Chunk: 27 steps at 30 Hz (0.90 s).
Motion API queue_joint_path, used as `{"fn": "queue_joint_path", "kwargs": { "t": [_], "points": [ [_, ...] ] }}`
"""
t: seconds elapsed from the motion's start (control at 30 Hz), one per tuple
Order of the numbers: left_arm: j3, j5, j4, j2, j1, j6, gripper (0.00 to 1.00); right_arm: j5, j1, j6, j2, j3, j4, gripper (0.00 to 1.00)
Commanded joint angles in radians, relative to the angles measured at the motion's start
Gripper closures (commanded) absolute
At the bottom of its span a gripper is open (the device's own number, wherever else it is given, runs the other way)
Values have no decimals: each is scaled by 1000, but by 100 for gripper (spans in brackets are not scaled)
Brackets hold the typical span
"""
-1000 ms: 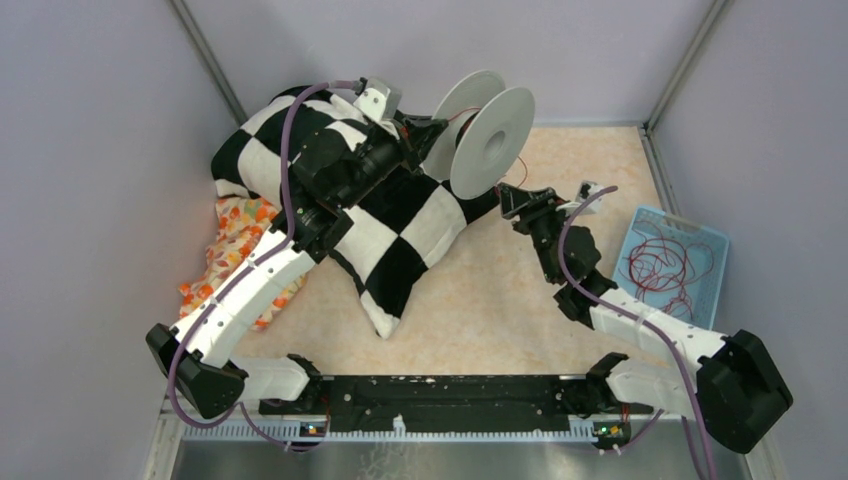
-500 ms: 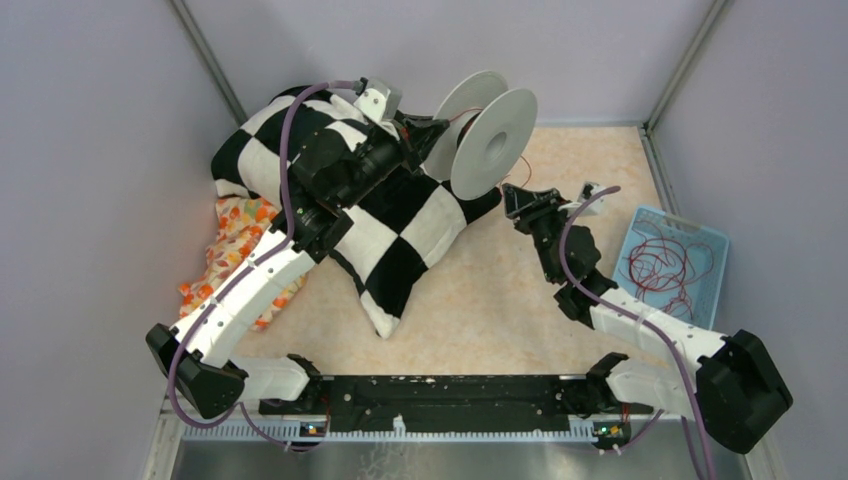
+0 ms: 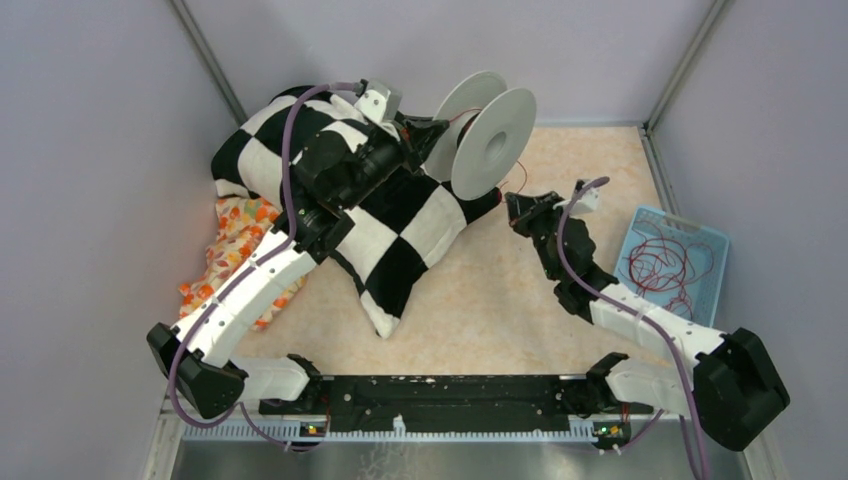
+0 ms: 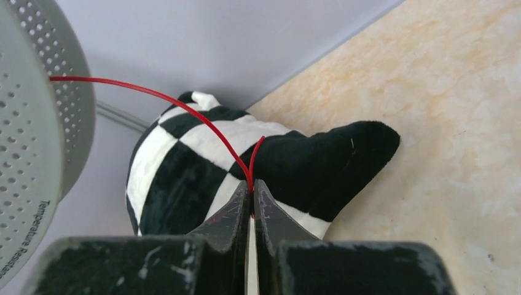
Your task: Wrap the cables
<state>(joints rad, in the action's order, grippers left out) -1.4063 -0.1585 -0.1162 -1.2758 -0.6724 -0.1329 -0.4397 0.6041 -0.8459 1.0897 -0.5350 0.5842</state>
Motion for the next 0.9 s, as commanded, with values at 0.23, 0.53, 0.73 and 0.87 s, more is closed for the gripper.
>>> {"fn": "queue_joint_path", "kwargs": {
  "t": [0.23, 0.53, 0.73, 0.87],
  "points": [
    [130, 301, -297, -54, -7, -222, 100, 436, 13, 130, 67, -270, -420, 100],
    [189, 363, -251, -113, -41, -143, 100, 460, 161, 150, 32, -324, -502, 100],
    [309, 237, -320, -61, -46, -107, 100, 494, 162, 150, 20, -389, -496, 100],
    [345, 179, -310, -38, -47, -78, 100, 479, 162, 143, 26, -429, -493, 100]
  ]
}}
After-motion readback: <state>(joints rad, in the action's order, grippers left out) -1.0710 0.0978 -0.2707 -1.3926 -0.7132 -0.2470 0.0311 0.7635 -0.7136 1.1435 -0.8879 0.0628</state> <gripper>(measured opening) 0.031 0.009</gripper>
